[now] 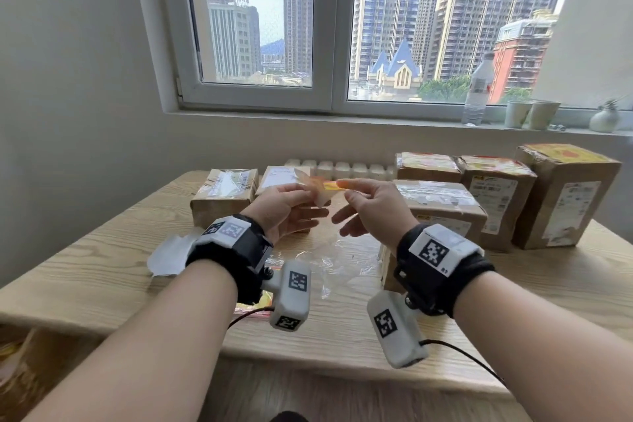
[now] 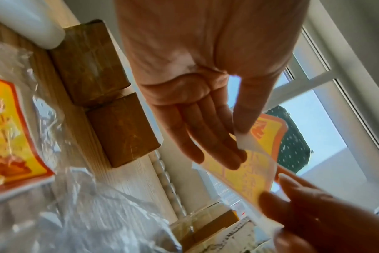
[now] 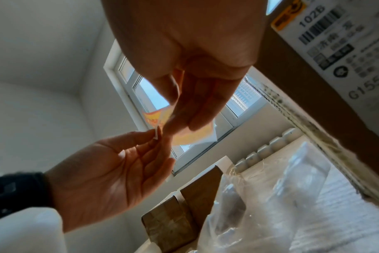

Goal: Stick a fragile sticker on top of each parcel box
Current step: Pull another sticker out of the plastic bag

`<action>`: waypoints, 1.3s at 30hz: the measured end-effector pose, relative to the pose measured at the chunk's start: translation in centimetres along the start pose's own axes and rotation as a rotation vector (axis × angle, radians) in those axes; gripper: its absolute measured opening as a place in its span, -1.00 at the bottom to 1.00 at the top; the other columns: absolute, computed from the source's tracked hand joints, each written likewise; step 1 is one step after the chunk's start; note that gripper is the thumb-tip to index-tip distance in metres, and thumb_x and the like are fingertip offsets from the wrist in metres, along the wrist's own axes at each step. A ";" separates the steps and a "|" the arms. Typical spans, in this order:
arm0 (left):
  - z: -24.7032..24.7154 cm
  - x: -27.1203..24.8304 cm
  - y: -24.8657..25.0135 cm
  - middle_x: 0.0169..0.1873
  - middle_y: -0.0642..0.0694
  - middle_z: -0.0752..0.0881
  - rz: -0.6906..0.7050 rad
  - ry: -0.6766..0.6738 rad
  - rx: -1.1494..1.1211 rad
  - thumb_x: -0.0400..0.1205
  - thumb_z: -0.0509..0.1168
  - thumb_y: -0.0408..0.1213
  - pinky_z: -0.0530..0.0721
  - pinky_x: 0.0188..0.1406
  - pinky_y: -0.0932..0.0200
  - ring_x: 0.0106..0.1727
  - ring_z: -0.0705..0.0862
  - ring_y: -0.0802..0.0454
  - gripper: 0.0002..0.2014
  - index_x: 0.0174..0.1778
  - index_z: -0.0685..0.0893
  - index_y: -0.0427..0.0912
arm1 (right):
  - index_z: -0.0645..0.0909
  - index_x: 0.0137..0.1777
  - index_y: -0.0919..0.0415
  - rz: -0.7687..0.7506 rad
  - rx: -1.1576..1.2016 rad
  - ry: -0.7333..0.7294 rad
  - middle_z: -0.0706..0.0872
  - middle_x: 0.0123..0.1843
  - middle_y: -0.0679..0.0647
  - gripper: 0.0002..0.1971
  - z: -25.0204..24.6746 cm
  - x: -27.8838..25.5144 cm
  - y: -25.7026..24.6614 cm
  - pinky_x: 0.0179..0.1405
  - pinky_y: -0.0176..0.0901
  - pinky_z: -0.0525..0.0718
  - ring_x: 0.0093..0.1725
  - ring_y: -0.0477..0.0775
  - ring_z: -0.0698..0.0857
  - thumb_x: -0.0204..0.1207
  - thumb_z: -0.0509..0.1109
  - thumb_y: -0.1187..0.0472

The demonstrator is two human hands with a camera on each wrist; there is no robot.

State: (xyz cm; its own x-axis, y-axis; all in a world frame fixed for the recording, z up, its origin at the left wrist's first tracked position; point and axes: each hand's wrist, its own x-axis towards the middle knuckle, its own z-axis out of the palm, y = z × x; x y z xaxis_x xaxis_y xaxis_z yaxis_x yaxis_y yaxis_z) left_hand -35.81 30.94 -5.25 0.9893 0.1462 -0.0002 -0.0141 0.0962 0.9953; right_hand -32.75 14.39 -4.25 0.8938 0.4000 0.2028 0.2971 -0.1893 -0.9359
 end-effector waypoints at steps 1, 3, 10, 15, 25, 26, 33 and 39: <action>-0.1 0.1 0.1 -0.11 -0.20 0.79 0.001 0.016 0.023 0.68 0.22 -0.39 0.73 -0.03 0.06 -0.23 0.81 0.01 -0.87 0.06 0.64 -0.28 | 0.64 0.29 0.18 -0.028 -0.065 0.039 0.79 -0.33 0.20 -0.74 -0.2 0.1 0.1 -0.39 -0.04 0.70 -0.52 0.04 0.69 0.69 0.22 0.27; -0.1 0.1 0.4 -0.08 -0.22 0.78 -0.009 0.049 0.064 0.68 0.15 -0.38 0.70 0.06 0.00 -0.21 0.80 -0.01 -0.82 0.11 0.60 -0.31 | 0.73 0.17 0.16 -0.111 -0.202 0.129 0.75 -0.45 0.11 -0.78 -0.5 0.4 0.1 -0.34 0.00 0.72 -0.58 -0.06 0.62 0.64 0.29 0.25; -0.1 -0.8 1.1 -0.09 -0.27 0.72 -0.050 -0.022 0.103 0.56 0.06 -0.49 0.61 0.25 -0.16 -0.15 0.75 -0.15 -0.79 0.04 0.54 -0.34 | 0.61 0.35 -0.13 -0.299 -0.603 0.066 0.63 0.17 -0.10 -0.47 0.0 0.6 -1.7 0.21 -0.14 0.61 0.15 -0.10 0.60 0.44 0.36 0.37; -0.5 -1.2 1.0 -0.15 -0.25 0.68 -0.060 -0.048 0.143 0.52 0.14 -0.48 0.65 0.23 -0.23 -0.14 0.71 -0.18 -0.80 0.03 0.55 -0.36 | 0.70 0.19 -0.08 -0.313 -0.687 0.015 0.49 0.07 -0.21 -0.65 0.6 0.2 -1.3 0.09 -0.30 0.37 0.09 -0.18 0.43 0.47 0.43 0.30; -4.0 -0.4 0.0 -0.13 -0.20 0.71 -0.064 0.317 0.195 0.67 0.25 -0.33 0.76 -0.21 0.09 -0.21 0.72 -0.04 -0.95 -0.07 0.60 -0.21 | 0.67 -0.27 -0.06 -0.310 -0.602 0.085 0.77 -0.09 -0.06 -0.82 1.0 1.2 -0.6 0.13 -0.03 0.66 0.02 -0.02 0.70 0.44 0.46 0.27; -5.0 -0.3 -0.3 -0.14 -0.18 0.70 -0.052 0.382 0.229 0.67 0.27 -0.32 0.74 -0.27 0.13 -0.25 0.69 0.00 -0.95 -0.09 0.60 -0.20 | 0.66 -0.26 -0.05 -0.306 -0.594 0.091 0.77 -0.12 -0.08 -0.81 1.1 1.4 -0.5 0.10 -0.07 0.68 -0.02 -0.04 0.71 0.45 0.45 0.30; -15.0 -1.0 -2.6 -0.46 -0.13 0.56 -0.048 0.839 0.301 0.61 0.33 -0.43 0.42 -0.86 0.47 -0.52 0.46 0.02 -0.87 0.03 0.72 -0.32 | 0.64 -0.02 0.05 -0.272 -0.520 0.189 0.67 -0.16 -0.11 -0.90 2.0 2.6 -1.0 -0.50 -0.63 0.45 -0.22 -0.12 0.61 0.54 0.40 0.27; -19.2 -1.0 -5.6 -0.58 -0.22 0.58 -0.151 0.911 0.157 0.58 0.33 -0.53 0.50 -0.84 0.39 -0.84 0.50 0.13 -0.85 0.05 0.67 -0.46 | 0.67 0.08 -0.02 -0.268 -0.430 0.136 0.68 -0.15 -0.05 -0.71 4.4 4.5 -0.1 -0.17 0.08 0.80 -0.06 0.07 0.74 0.52 0.35 0.38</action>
State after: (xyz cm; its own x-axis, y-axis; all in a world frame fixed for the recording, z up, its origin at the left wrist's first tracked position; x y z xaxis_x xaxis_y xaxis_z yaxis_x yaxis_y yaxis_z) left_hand -39.50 49.13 -12.67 0.4827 0.8644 -0.1406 0.1909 0.0528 0.9802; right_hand -30.21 20.14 -4.53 0.7946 0.3701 0.4813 0.6068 -0.4591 -0.6488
